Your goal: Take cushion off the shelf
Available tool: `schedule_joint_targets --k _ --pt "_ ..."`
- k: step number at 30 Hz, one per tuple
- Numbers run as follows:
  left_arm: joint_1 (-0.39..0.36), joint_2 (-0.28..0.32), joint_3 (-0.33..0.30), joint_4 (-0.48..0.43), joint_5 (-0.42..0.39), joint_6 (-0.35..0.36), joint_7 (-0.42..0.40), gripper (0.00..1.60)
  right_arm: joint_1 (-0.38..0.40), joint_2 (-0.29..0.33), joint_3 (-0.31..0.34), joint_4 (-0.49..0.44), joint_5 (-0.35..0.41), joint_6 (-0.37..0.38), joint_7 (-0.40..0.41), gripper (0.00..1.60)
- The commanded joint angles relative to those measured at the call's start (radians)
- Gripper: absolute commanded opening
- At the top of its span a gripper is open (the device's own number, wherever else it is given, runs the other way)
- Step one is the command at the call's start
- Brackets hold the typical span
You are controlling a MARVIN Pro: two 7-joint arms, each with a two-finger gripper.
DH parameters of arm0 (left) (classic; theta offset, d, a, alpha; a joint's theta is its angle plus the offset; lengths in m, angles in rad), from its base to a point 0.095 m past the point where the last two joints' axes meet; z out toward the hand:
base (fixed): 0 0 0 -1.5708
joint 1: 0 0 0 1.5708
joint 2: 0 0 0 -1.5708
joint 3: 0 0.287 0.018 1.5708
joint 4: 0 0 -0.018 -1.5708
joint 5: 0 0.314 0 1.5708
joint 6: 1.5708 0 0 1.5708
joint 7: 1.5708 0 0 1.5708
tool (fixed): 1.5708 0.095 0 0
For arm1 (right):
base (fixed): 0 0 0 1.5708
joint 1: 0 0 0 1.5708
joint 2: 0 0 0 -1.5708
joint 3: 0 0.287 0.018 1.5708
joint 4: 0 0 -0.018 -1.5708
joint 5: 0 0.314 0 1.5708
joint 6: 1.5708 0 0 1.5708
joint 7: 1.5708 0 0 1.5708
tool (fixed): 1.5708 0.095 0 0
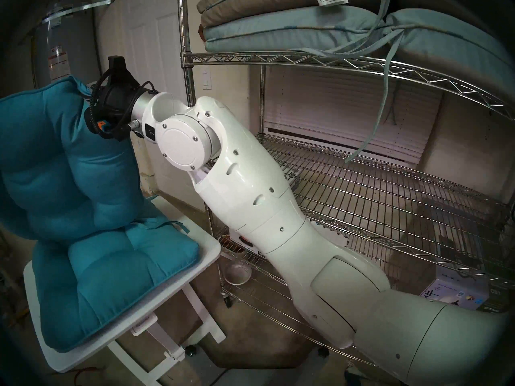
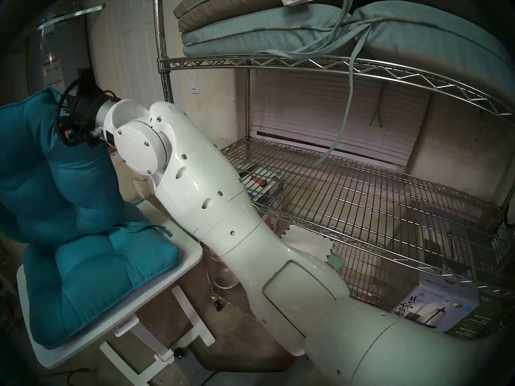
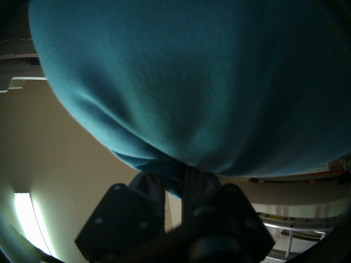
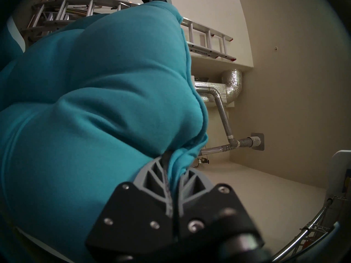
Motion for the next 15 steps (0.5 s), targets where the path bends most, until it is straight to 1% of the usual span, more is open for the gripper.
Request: schedule_joint_targets --k 1,10,15 --pt "-0.047 0.087 -0.033 -0.002 0.014 -0.004 0.024 0.00 0.088 -0.065 0.016 0.012 -0.004 -0.015 -0.036 0.00" --pt "-0.082 0.107 -0.033 0.022 0.045 -0.010 0.025 0.00 0.140 -0.094 0.027 0.076 -0.014 -0.039 -0.043 0.00" --pt "-0.104 0.118 -0.033 0.036 0.065 -0.015 0.026 0.00 0.175 -0.111 0.036 0.127 -0.022 -0.054 -0.051 0.00"
